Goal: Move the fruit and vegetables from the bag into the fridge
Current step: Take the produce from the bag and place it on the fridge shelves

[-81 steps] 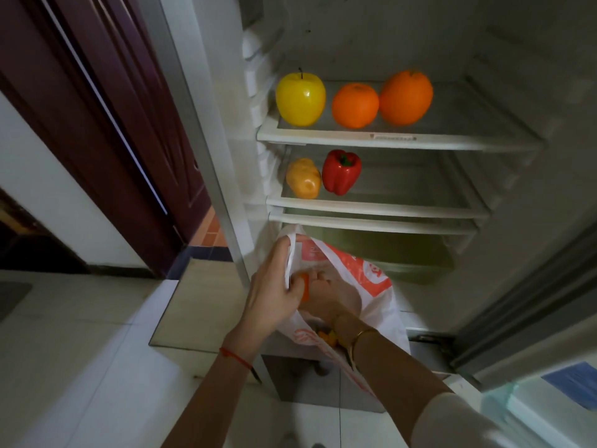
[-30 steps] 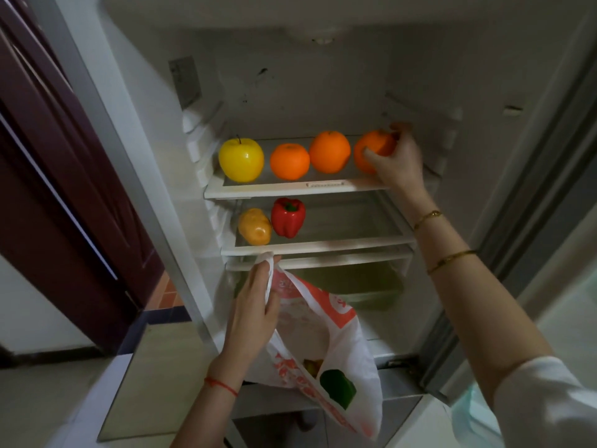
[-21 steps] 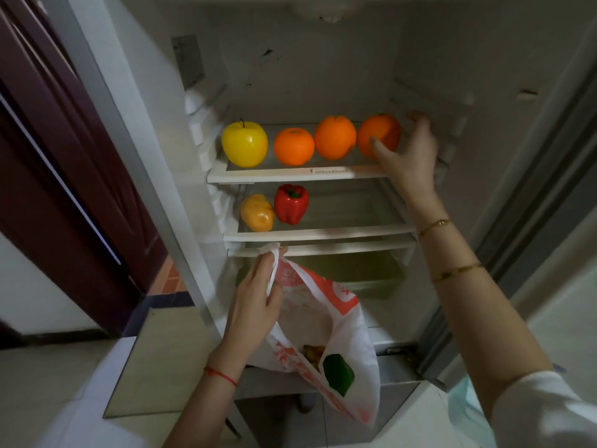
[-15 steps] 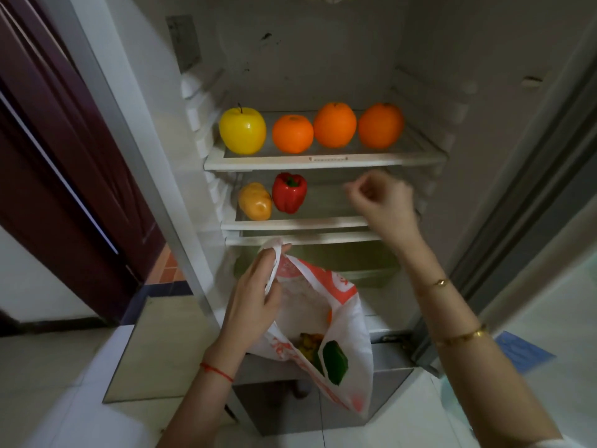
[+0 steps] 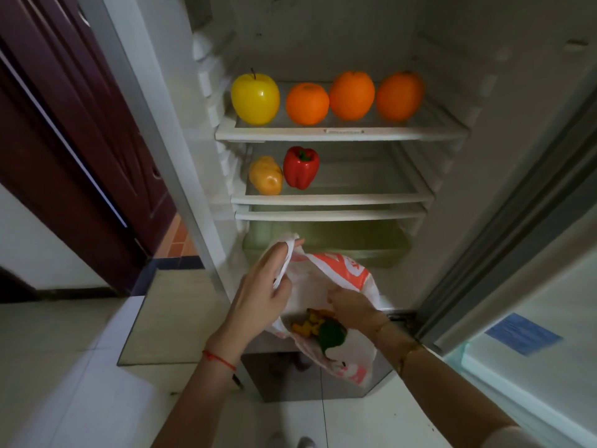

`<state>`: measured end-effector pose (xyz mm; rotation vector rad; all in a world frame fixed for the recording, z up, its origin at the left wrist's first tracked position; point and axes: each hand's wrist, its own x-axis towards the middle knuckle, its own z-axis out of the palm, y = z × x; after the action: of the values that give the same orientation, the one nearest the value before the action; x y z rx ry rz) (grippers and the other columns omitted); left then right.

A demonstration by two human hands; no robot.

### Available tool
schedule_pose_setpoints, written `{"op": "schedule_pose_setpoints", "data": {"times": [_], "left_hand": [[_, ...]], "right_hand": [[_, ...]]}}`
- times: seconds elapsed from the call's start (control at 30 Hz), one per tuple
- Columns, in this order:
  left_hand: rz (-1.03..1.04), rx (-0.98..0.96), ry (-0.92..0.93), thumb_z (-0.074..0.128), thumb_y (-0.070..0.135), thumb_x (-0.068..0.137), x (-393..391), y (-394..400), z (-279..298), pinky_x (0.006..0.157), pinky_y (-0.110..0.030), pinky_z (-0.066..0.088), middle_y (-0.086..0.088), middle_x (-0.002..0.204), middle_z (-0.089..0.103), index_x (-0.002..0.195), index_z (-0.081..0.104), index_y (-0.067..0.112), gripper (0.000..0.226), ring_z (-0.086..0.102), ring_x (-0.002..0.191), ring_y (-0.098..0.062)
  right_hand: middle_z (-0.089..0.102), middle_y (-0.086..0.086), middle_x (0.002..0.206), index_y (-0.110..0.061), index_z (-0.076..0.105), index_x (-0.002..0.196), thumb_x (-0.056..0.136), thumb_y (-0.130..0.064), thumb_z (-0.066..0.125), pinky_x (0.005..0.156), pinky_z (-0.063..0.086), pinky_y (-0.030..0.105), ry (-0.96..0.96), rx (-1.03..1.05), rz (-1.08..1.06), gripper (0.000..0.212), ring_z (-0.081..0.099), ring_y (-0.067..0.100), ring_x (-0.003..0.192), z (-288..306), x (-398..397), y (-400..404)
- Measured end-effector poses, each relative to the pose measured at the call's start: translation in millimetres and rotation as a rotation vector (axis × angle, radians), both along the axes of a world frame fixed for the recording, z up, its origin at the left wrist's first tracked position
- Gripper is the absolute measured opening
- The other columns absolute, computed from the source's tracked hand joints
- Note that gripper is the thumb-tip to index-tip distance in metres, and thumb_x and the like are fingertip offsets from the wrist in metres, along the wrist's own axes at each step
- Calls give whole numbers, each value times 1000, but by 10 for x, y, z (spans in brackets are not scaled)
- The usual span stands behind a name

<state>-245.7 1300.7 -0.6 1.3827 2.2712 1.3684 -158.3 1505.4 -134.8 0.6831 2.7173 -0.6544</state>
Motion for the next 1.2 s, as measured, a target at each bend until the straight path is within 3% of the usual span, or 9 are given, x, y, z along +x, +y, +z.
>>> {"op": "schedule_pose_setpoints", "data": {"times": [0.07, 0.17, 0.33, 0.47, 0.57, 0.73, 0.9, 1.03, 1.2], "left_hand": [[-13, -6, -6, 50, 2, 91, 7, -14, -31, 85, -14, 48, 17, 134, 52, 140, 40, 32, 58, 56, 109, -1], [12, -19, -15, 52, 6, 91, 38, 7, -58, 71, -17, 50, 11, 115, 57, 134, 40, 34, 52, 60, 93, -3], [6, -31, -42, 52, 2, 91, 71, 93, -27, 63, -4, 41, 24, 92, 49, 135, 42, 26, 51, 55, 81, 12], [-11, -28, -46, 52, 6, 92, 77, 154, -33, 76, 2, 40, 18, 122, 53, 138, 39, 29, 54, 51, 103, 12], [-16, -41, -34, 53, 7, 92, 71, 182, -61, 82, 5, 36, 9, 135, 51, 142, 39, 24, 55, 45, 116, 6], [-16, -41, -38, 54, 11, 92, 38, 207, -104, 83, 0, 41, 10, 137, 50, 144, 35, 27, 57, 49, 118, 1], [10, -33, -47, 55, 9, 93, 23, 226, -100, 77, 5, 37, 17, 132, 44, 147, 33, 25, 61, 44, 116, 4], [-4, -29, -38, 52, 6, 92, -38, 242, -78, 84, 5, 35, 14, 135, 48, 147, 33, 28, 62, 46, 113, 13], [-16, 28, -41, 49, -3, 90, -128, 246, -33, 94, -7, 42, 18, 137, 48, 148, 33, 27, 67, 47, 120, 12]], "right_hand": [[50, 14, 139, -11, 48, 138, 100, -23, 42, 107, 39, 41, -63, 26, 0, 40, 47, 33, 129, 0, 38, 89], [53, 18, 134, -5, 48, 135, 100, -18, 38, 99, 43, 44, -6, 81, -60, 38, 53, 36, 120, 47, 74, 160], [53, 12, 134, -10, 46, 135, 102, -25, 34, 97, 47, 44, 64, 153, -86, 39, 54, 32, 119, 45, 116, 264], [54, 6, 138, -20, 41, 142, 106, -38, 29, 106, 39, 31, 176, -55, -294, 43, 51, 22, 125, -33, 113, 371], [56, 7, 136, -20, 43, 139, 105, -38, 32, 97, 38, 21, 203, -3, -325, 40, 54, 16, 112, -60, 99, 422], [39, 7, 149, -20, 15, 152, 89, -52, 60, 113, 36, 39, 13, 170, -58, 85, 42, 27, 135, -101, 135, 455], [48, 6, 141, -22, 18, 150, 82, -53, 67, 108, 41, 37, 73, 157, -104, 90, 48, 25, 129, -157, 81, 416], [49, 2, 137, -24, 31, 144, 70, -46, 81, 106, 42, 35, 216, -153, -181, 92, 47, 23, 129, -53, 19, 408], [53, 6, 127, -25, 45, 128, 85, -35, 71, 95, 53, 37, 346, -675, -330, 51, 54, 24, 117, 554, 26, 367]]}}
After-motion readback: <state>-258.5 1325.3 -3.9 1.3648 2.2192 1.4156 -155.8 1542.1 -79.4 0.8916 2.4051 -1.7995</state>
